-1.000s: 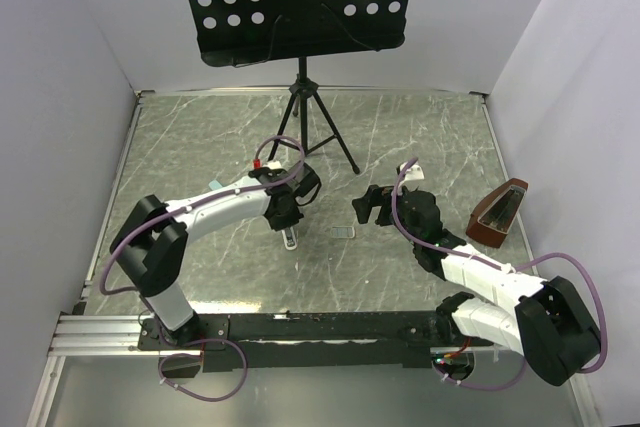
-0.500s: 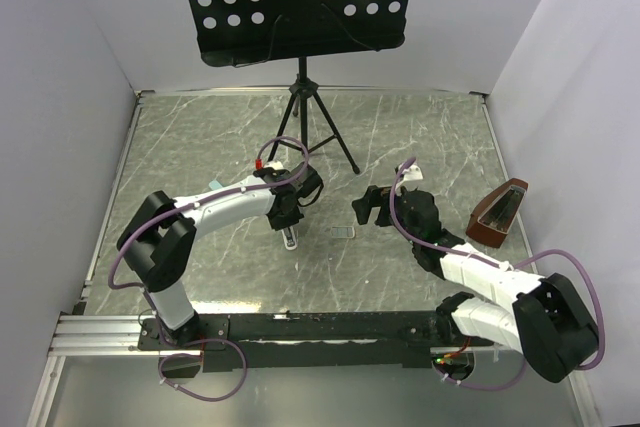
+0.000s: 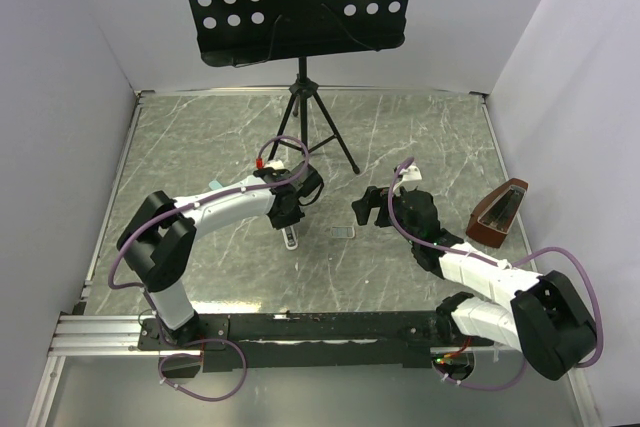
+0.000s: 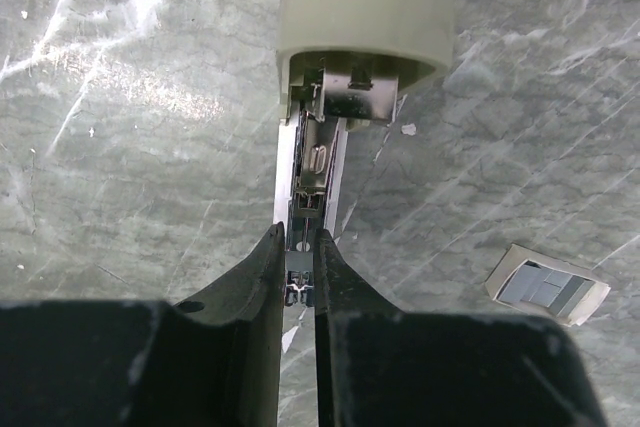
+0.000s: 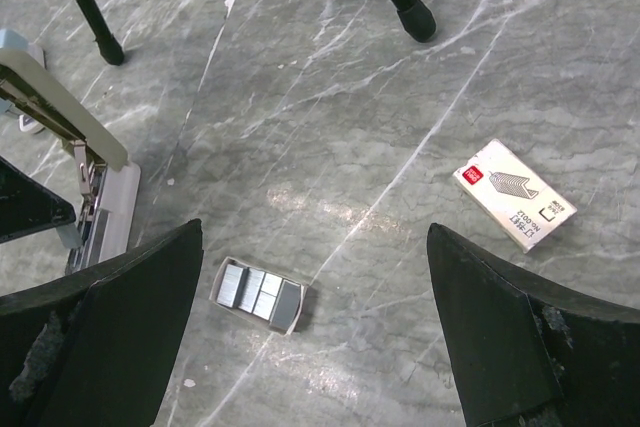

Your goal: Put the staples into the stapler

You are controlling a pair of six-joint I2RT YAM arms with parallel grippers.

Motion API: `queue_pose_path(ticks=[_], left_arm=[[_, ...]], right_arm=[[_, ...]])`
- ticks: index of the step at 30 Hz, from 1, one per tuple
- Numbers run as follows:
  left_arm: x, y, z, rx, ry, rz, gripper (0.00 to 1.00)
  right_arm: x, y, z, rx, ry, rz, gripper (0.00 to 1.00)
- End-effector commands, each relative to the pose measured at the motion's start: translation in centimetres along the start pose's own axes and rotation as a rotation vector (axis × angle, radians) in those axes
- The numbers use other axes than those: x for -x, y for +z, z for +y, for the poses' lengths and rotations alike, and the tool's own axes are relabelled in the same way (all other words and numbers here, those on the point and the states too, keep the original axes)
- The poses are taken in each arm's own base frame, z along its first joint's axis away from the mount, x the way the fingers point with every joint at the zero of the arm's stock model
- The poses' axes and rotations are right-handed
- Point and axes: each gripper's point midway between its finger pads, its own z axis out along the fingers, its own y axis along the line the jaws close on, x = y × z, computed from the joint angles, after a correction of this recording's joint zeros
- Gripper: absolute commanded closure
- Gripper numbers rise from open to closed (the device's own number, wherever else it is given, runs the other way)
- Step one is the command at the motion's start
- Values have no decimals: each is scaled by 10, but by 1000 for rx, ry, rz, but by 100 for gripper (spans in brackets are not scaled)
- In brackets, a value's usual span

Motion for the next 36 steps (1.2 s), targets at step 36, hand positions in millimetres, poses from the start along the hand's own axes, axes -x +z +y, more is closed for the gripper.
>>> queue_pose_path(ticks=[36], left_arm=[[-1,-1,-2,-13,-41,-3,99]], right_arm=[[18,5,7,24,-12,-44,0]])
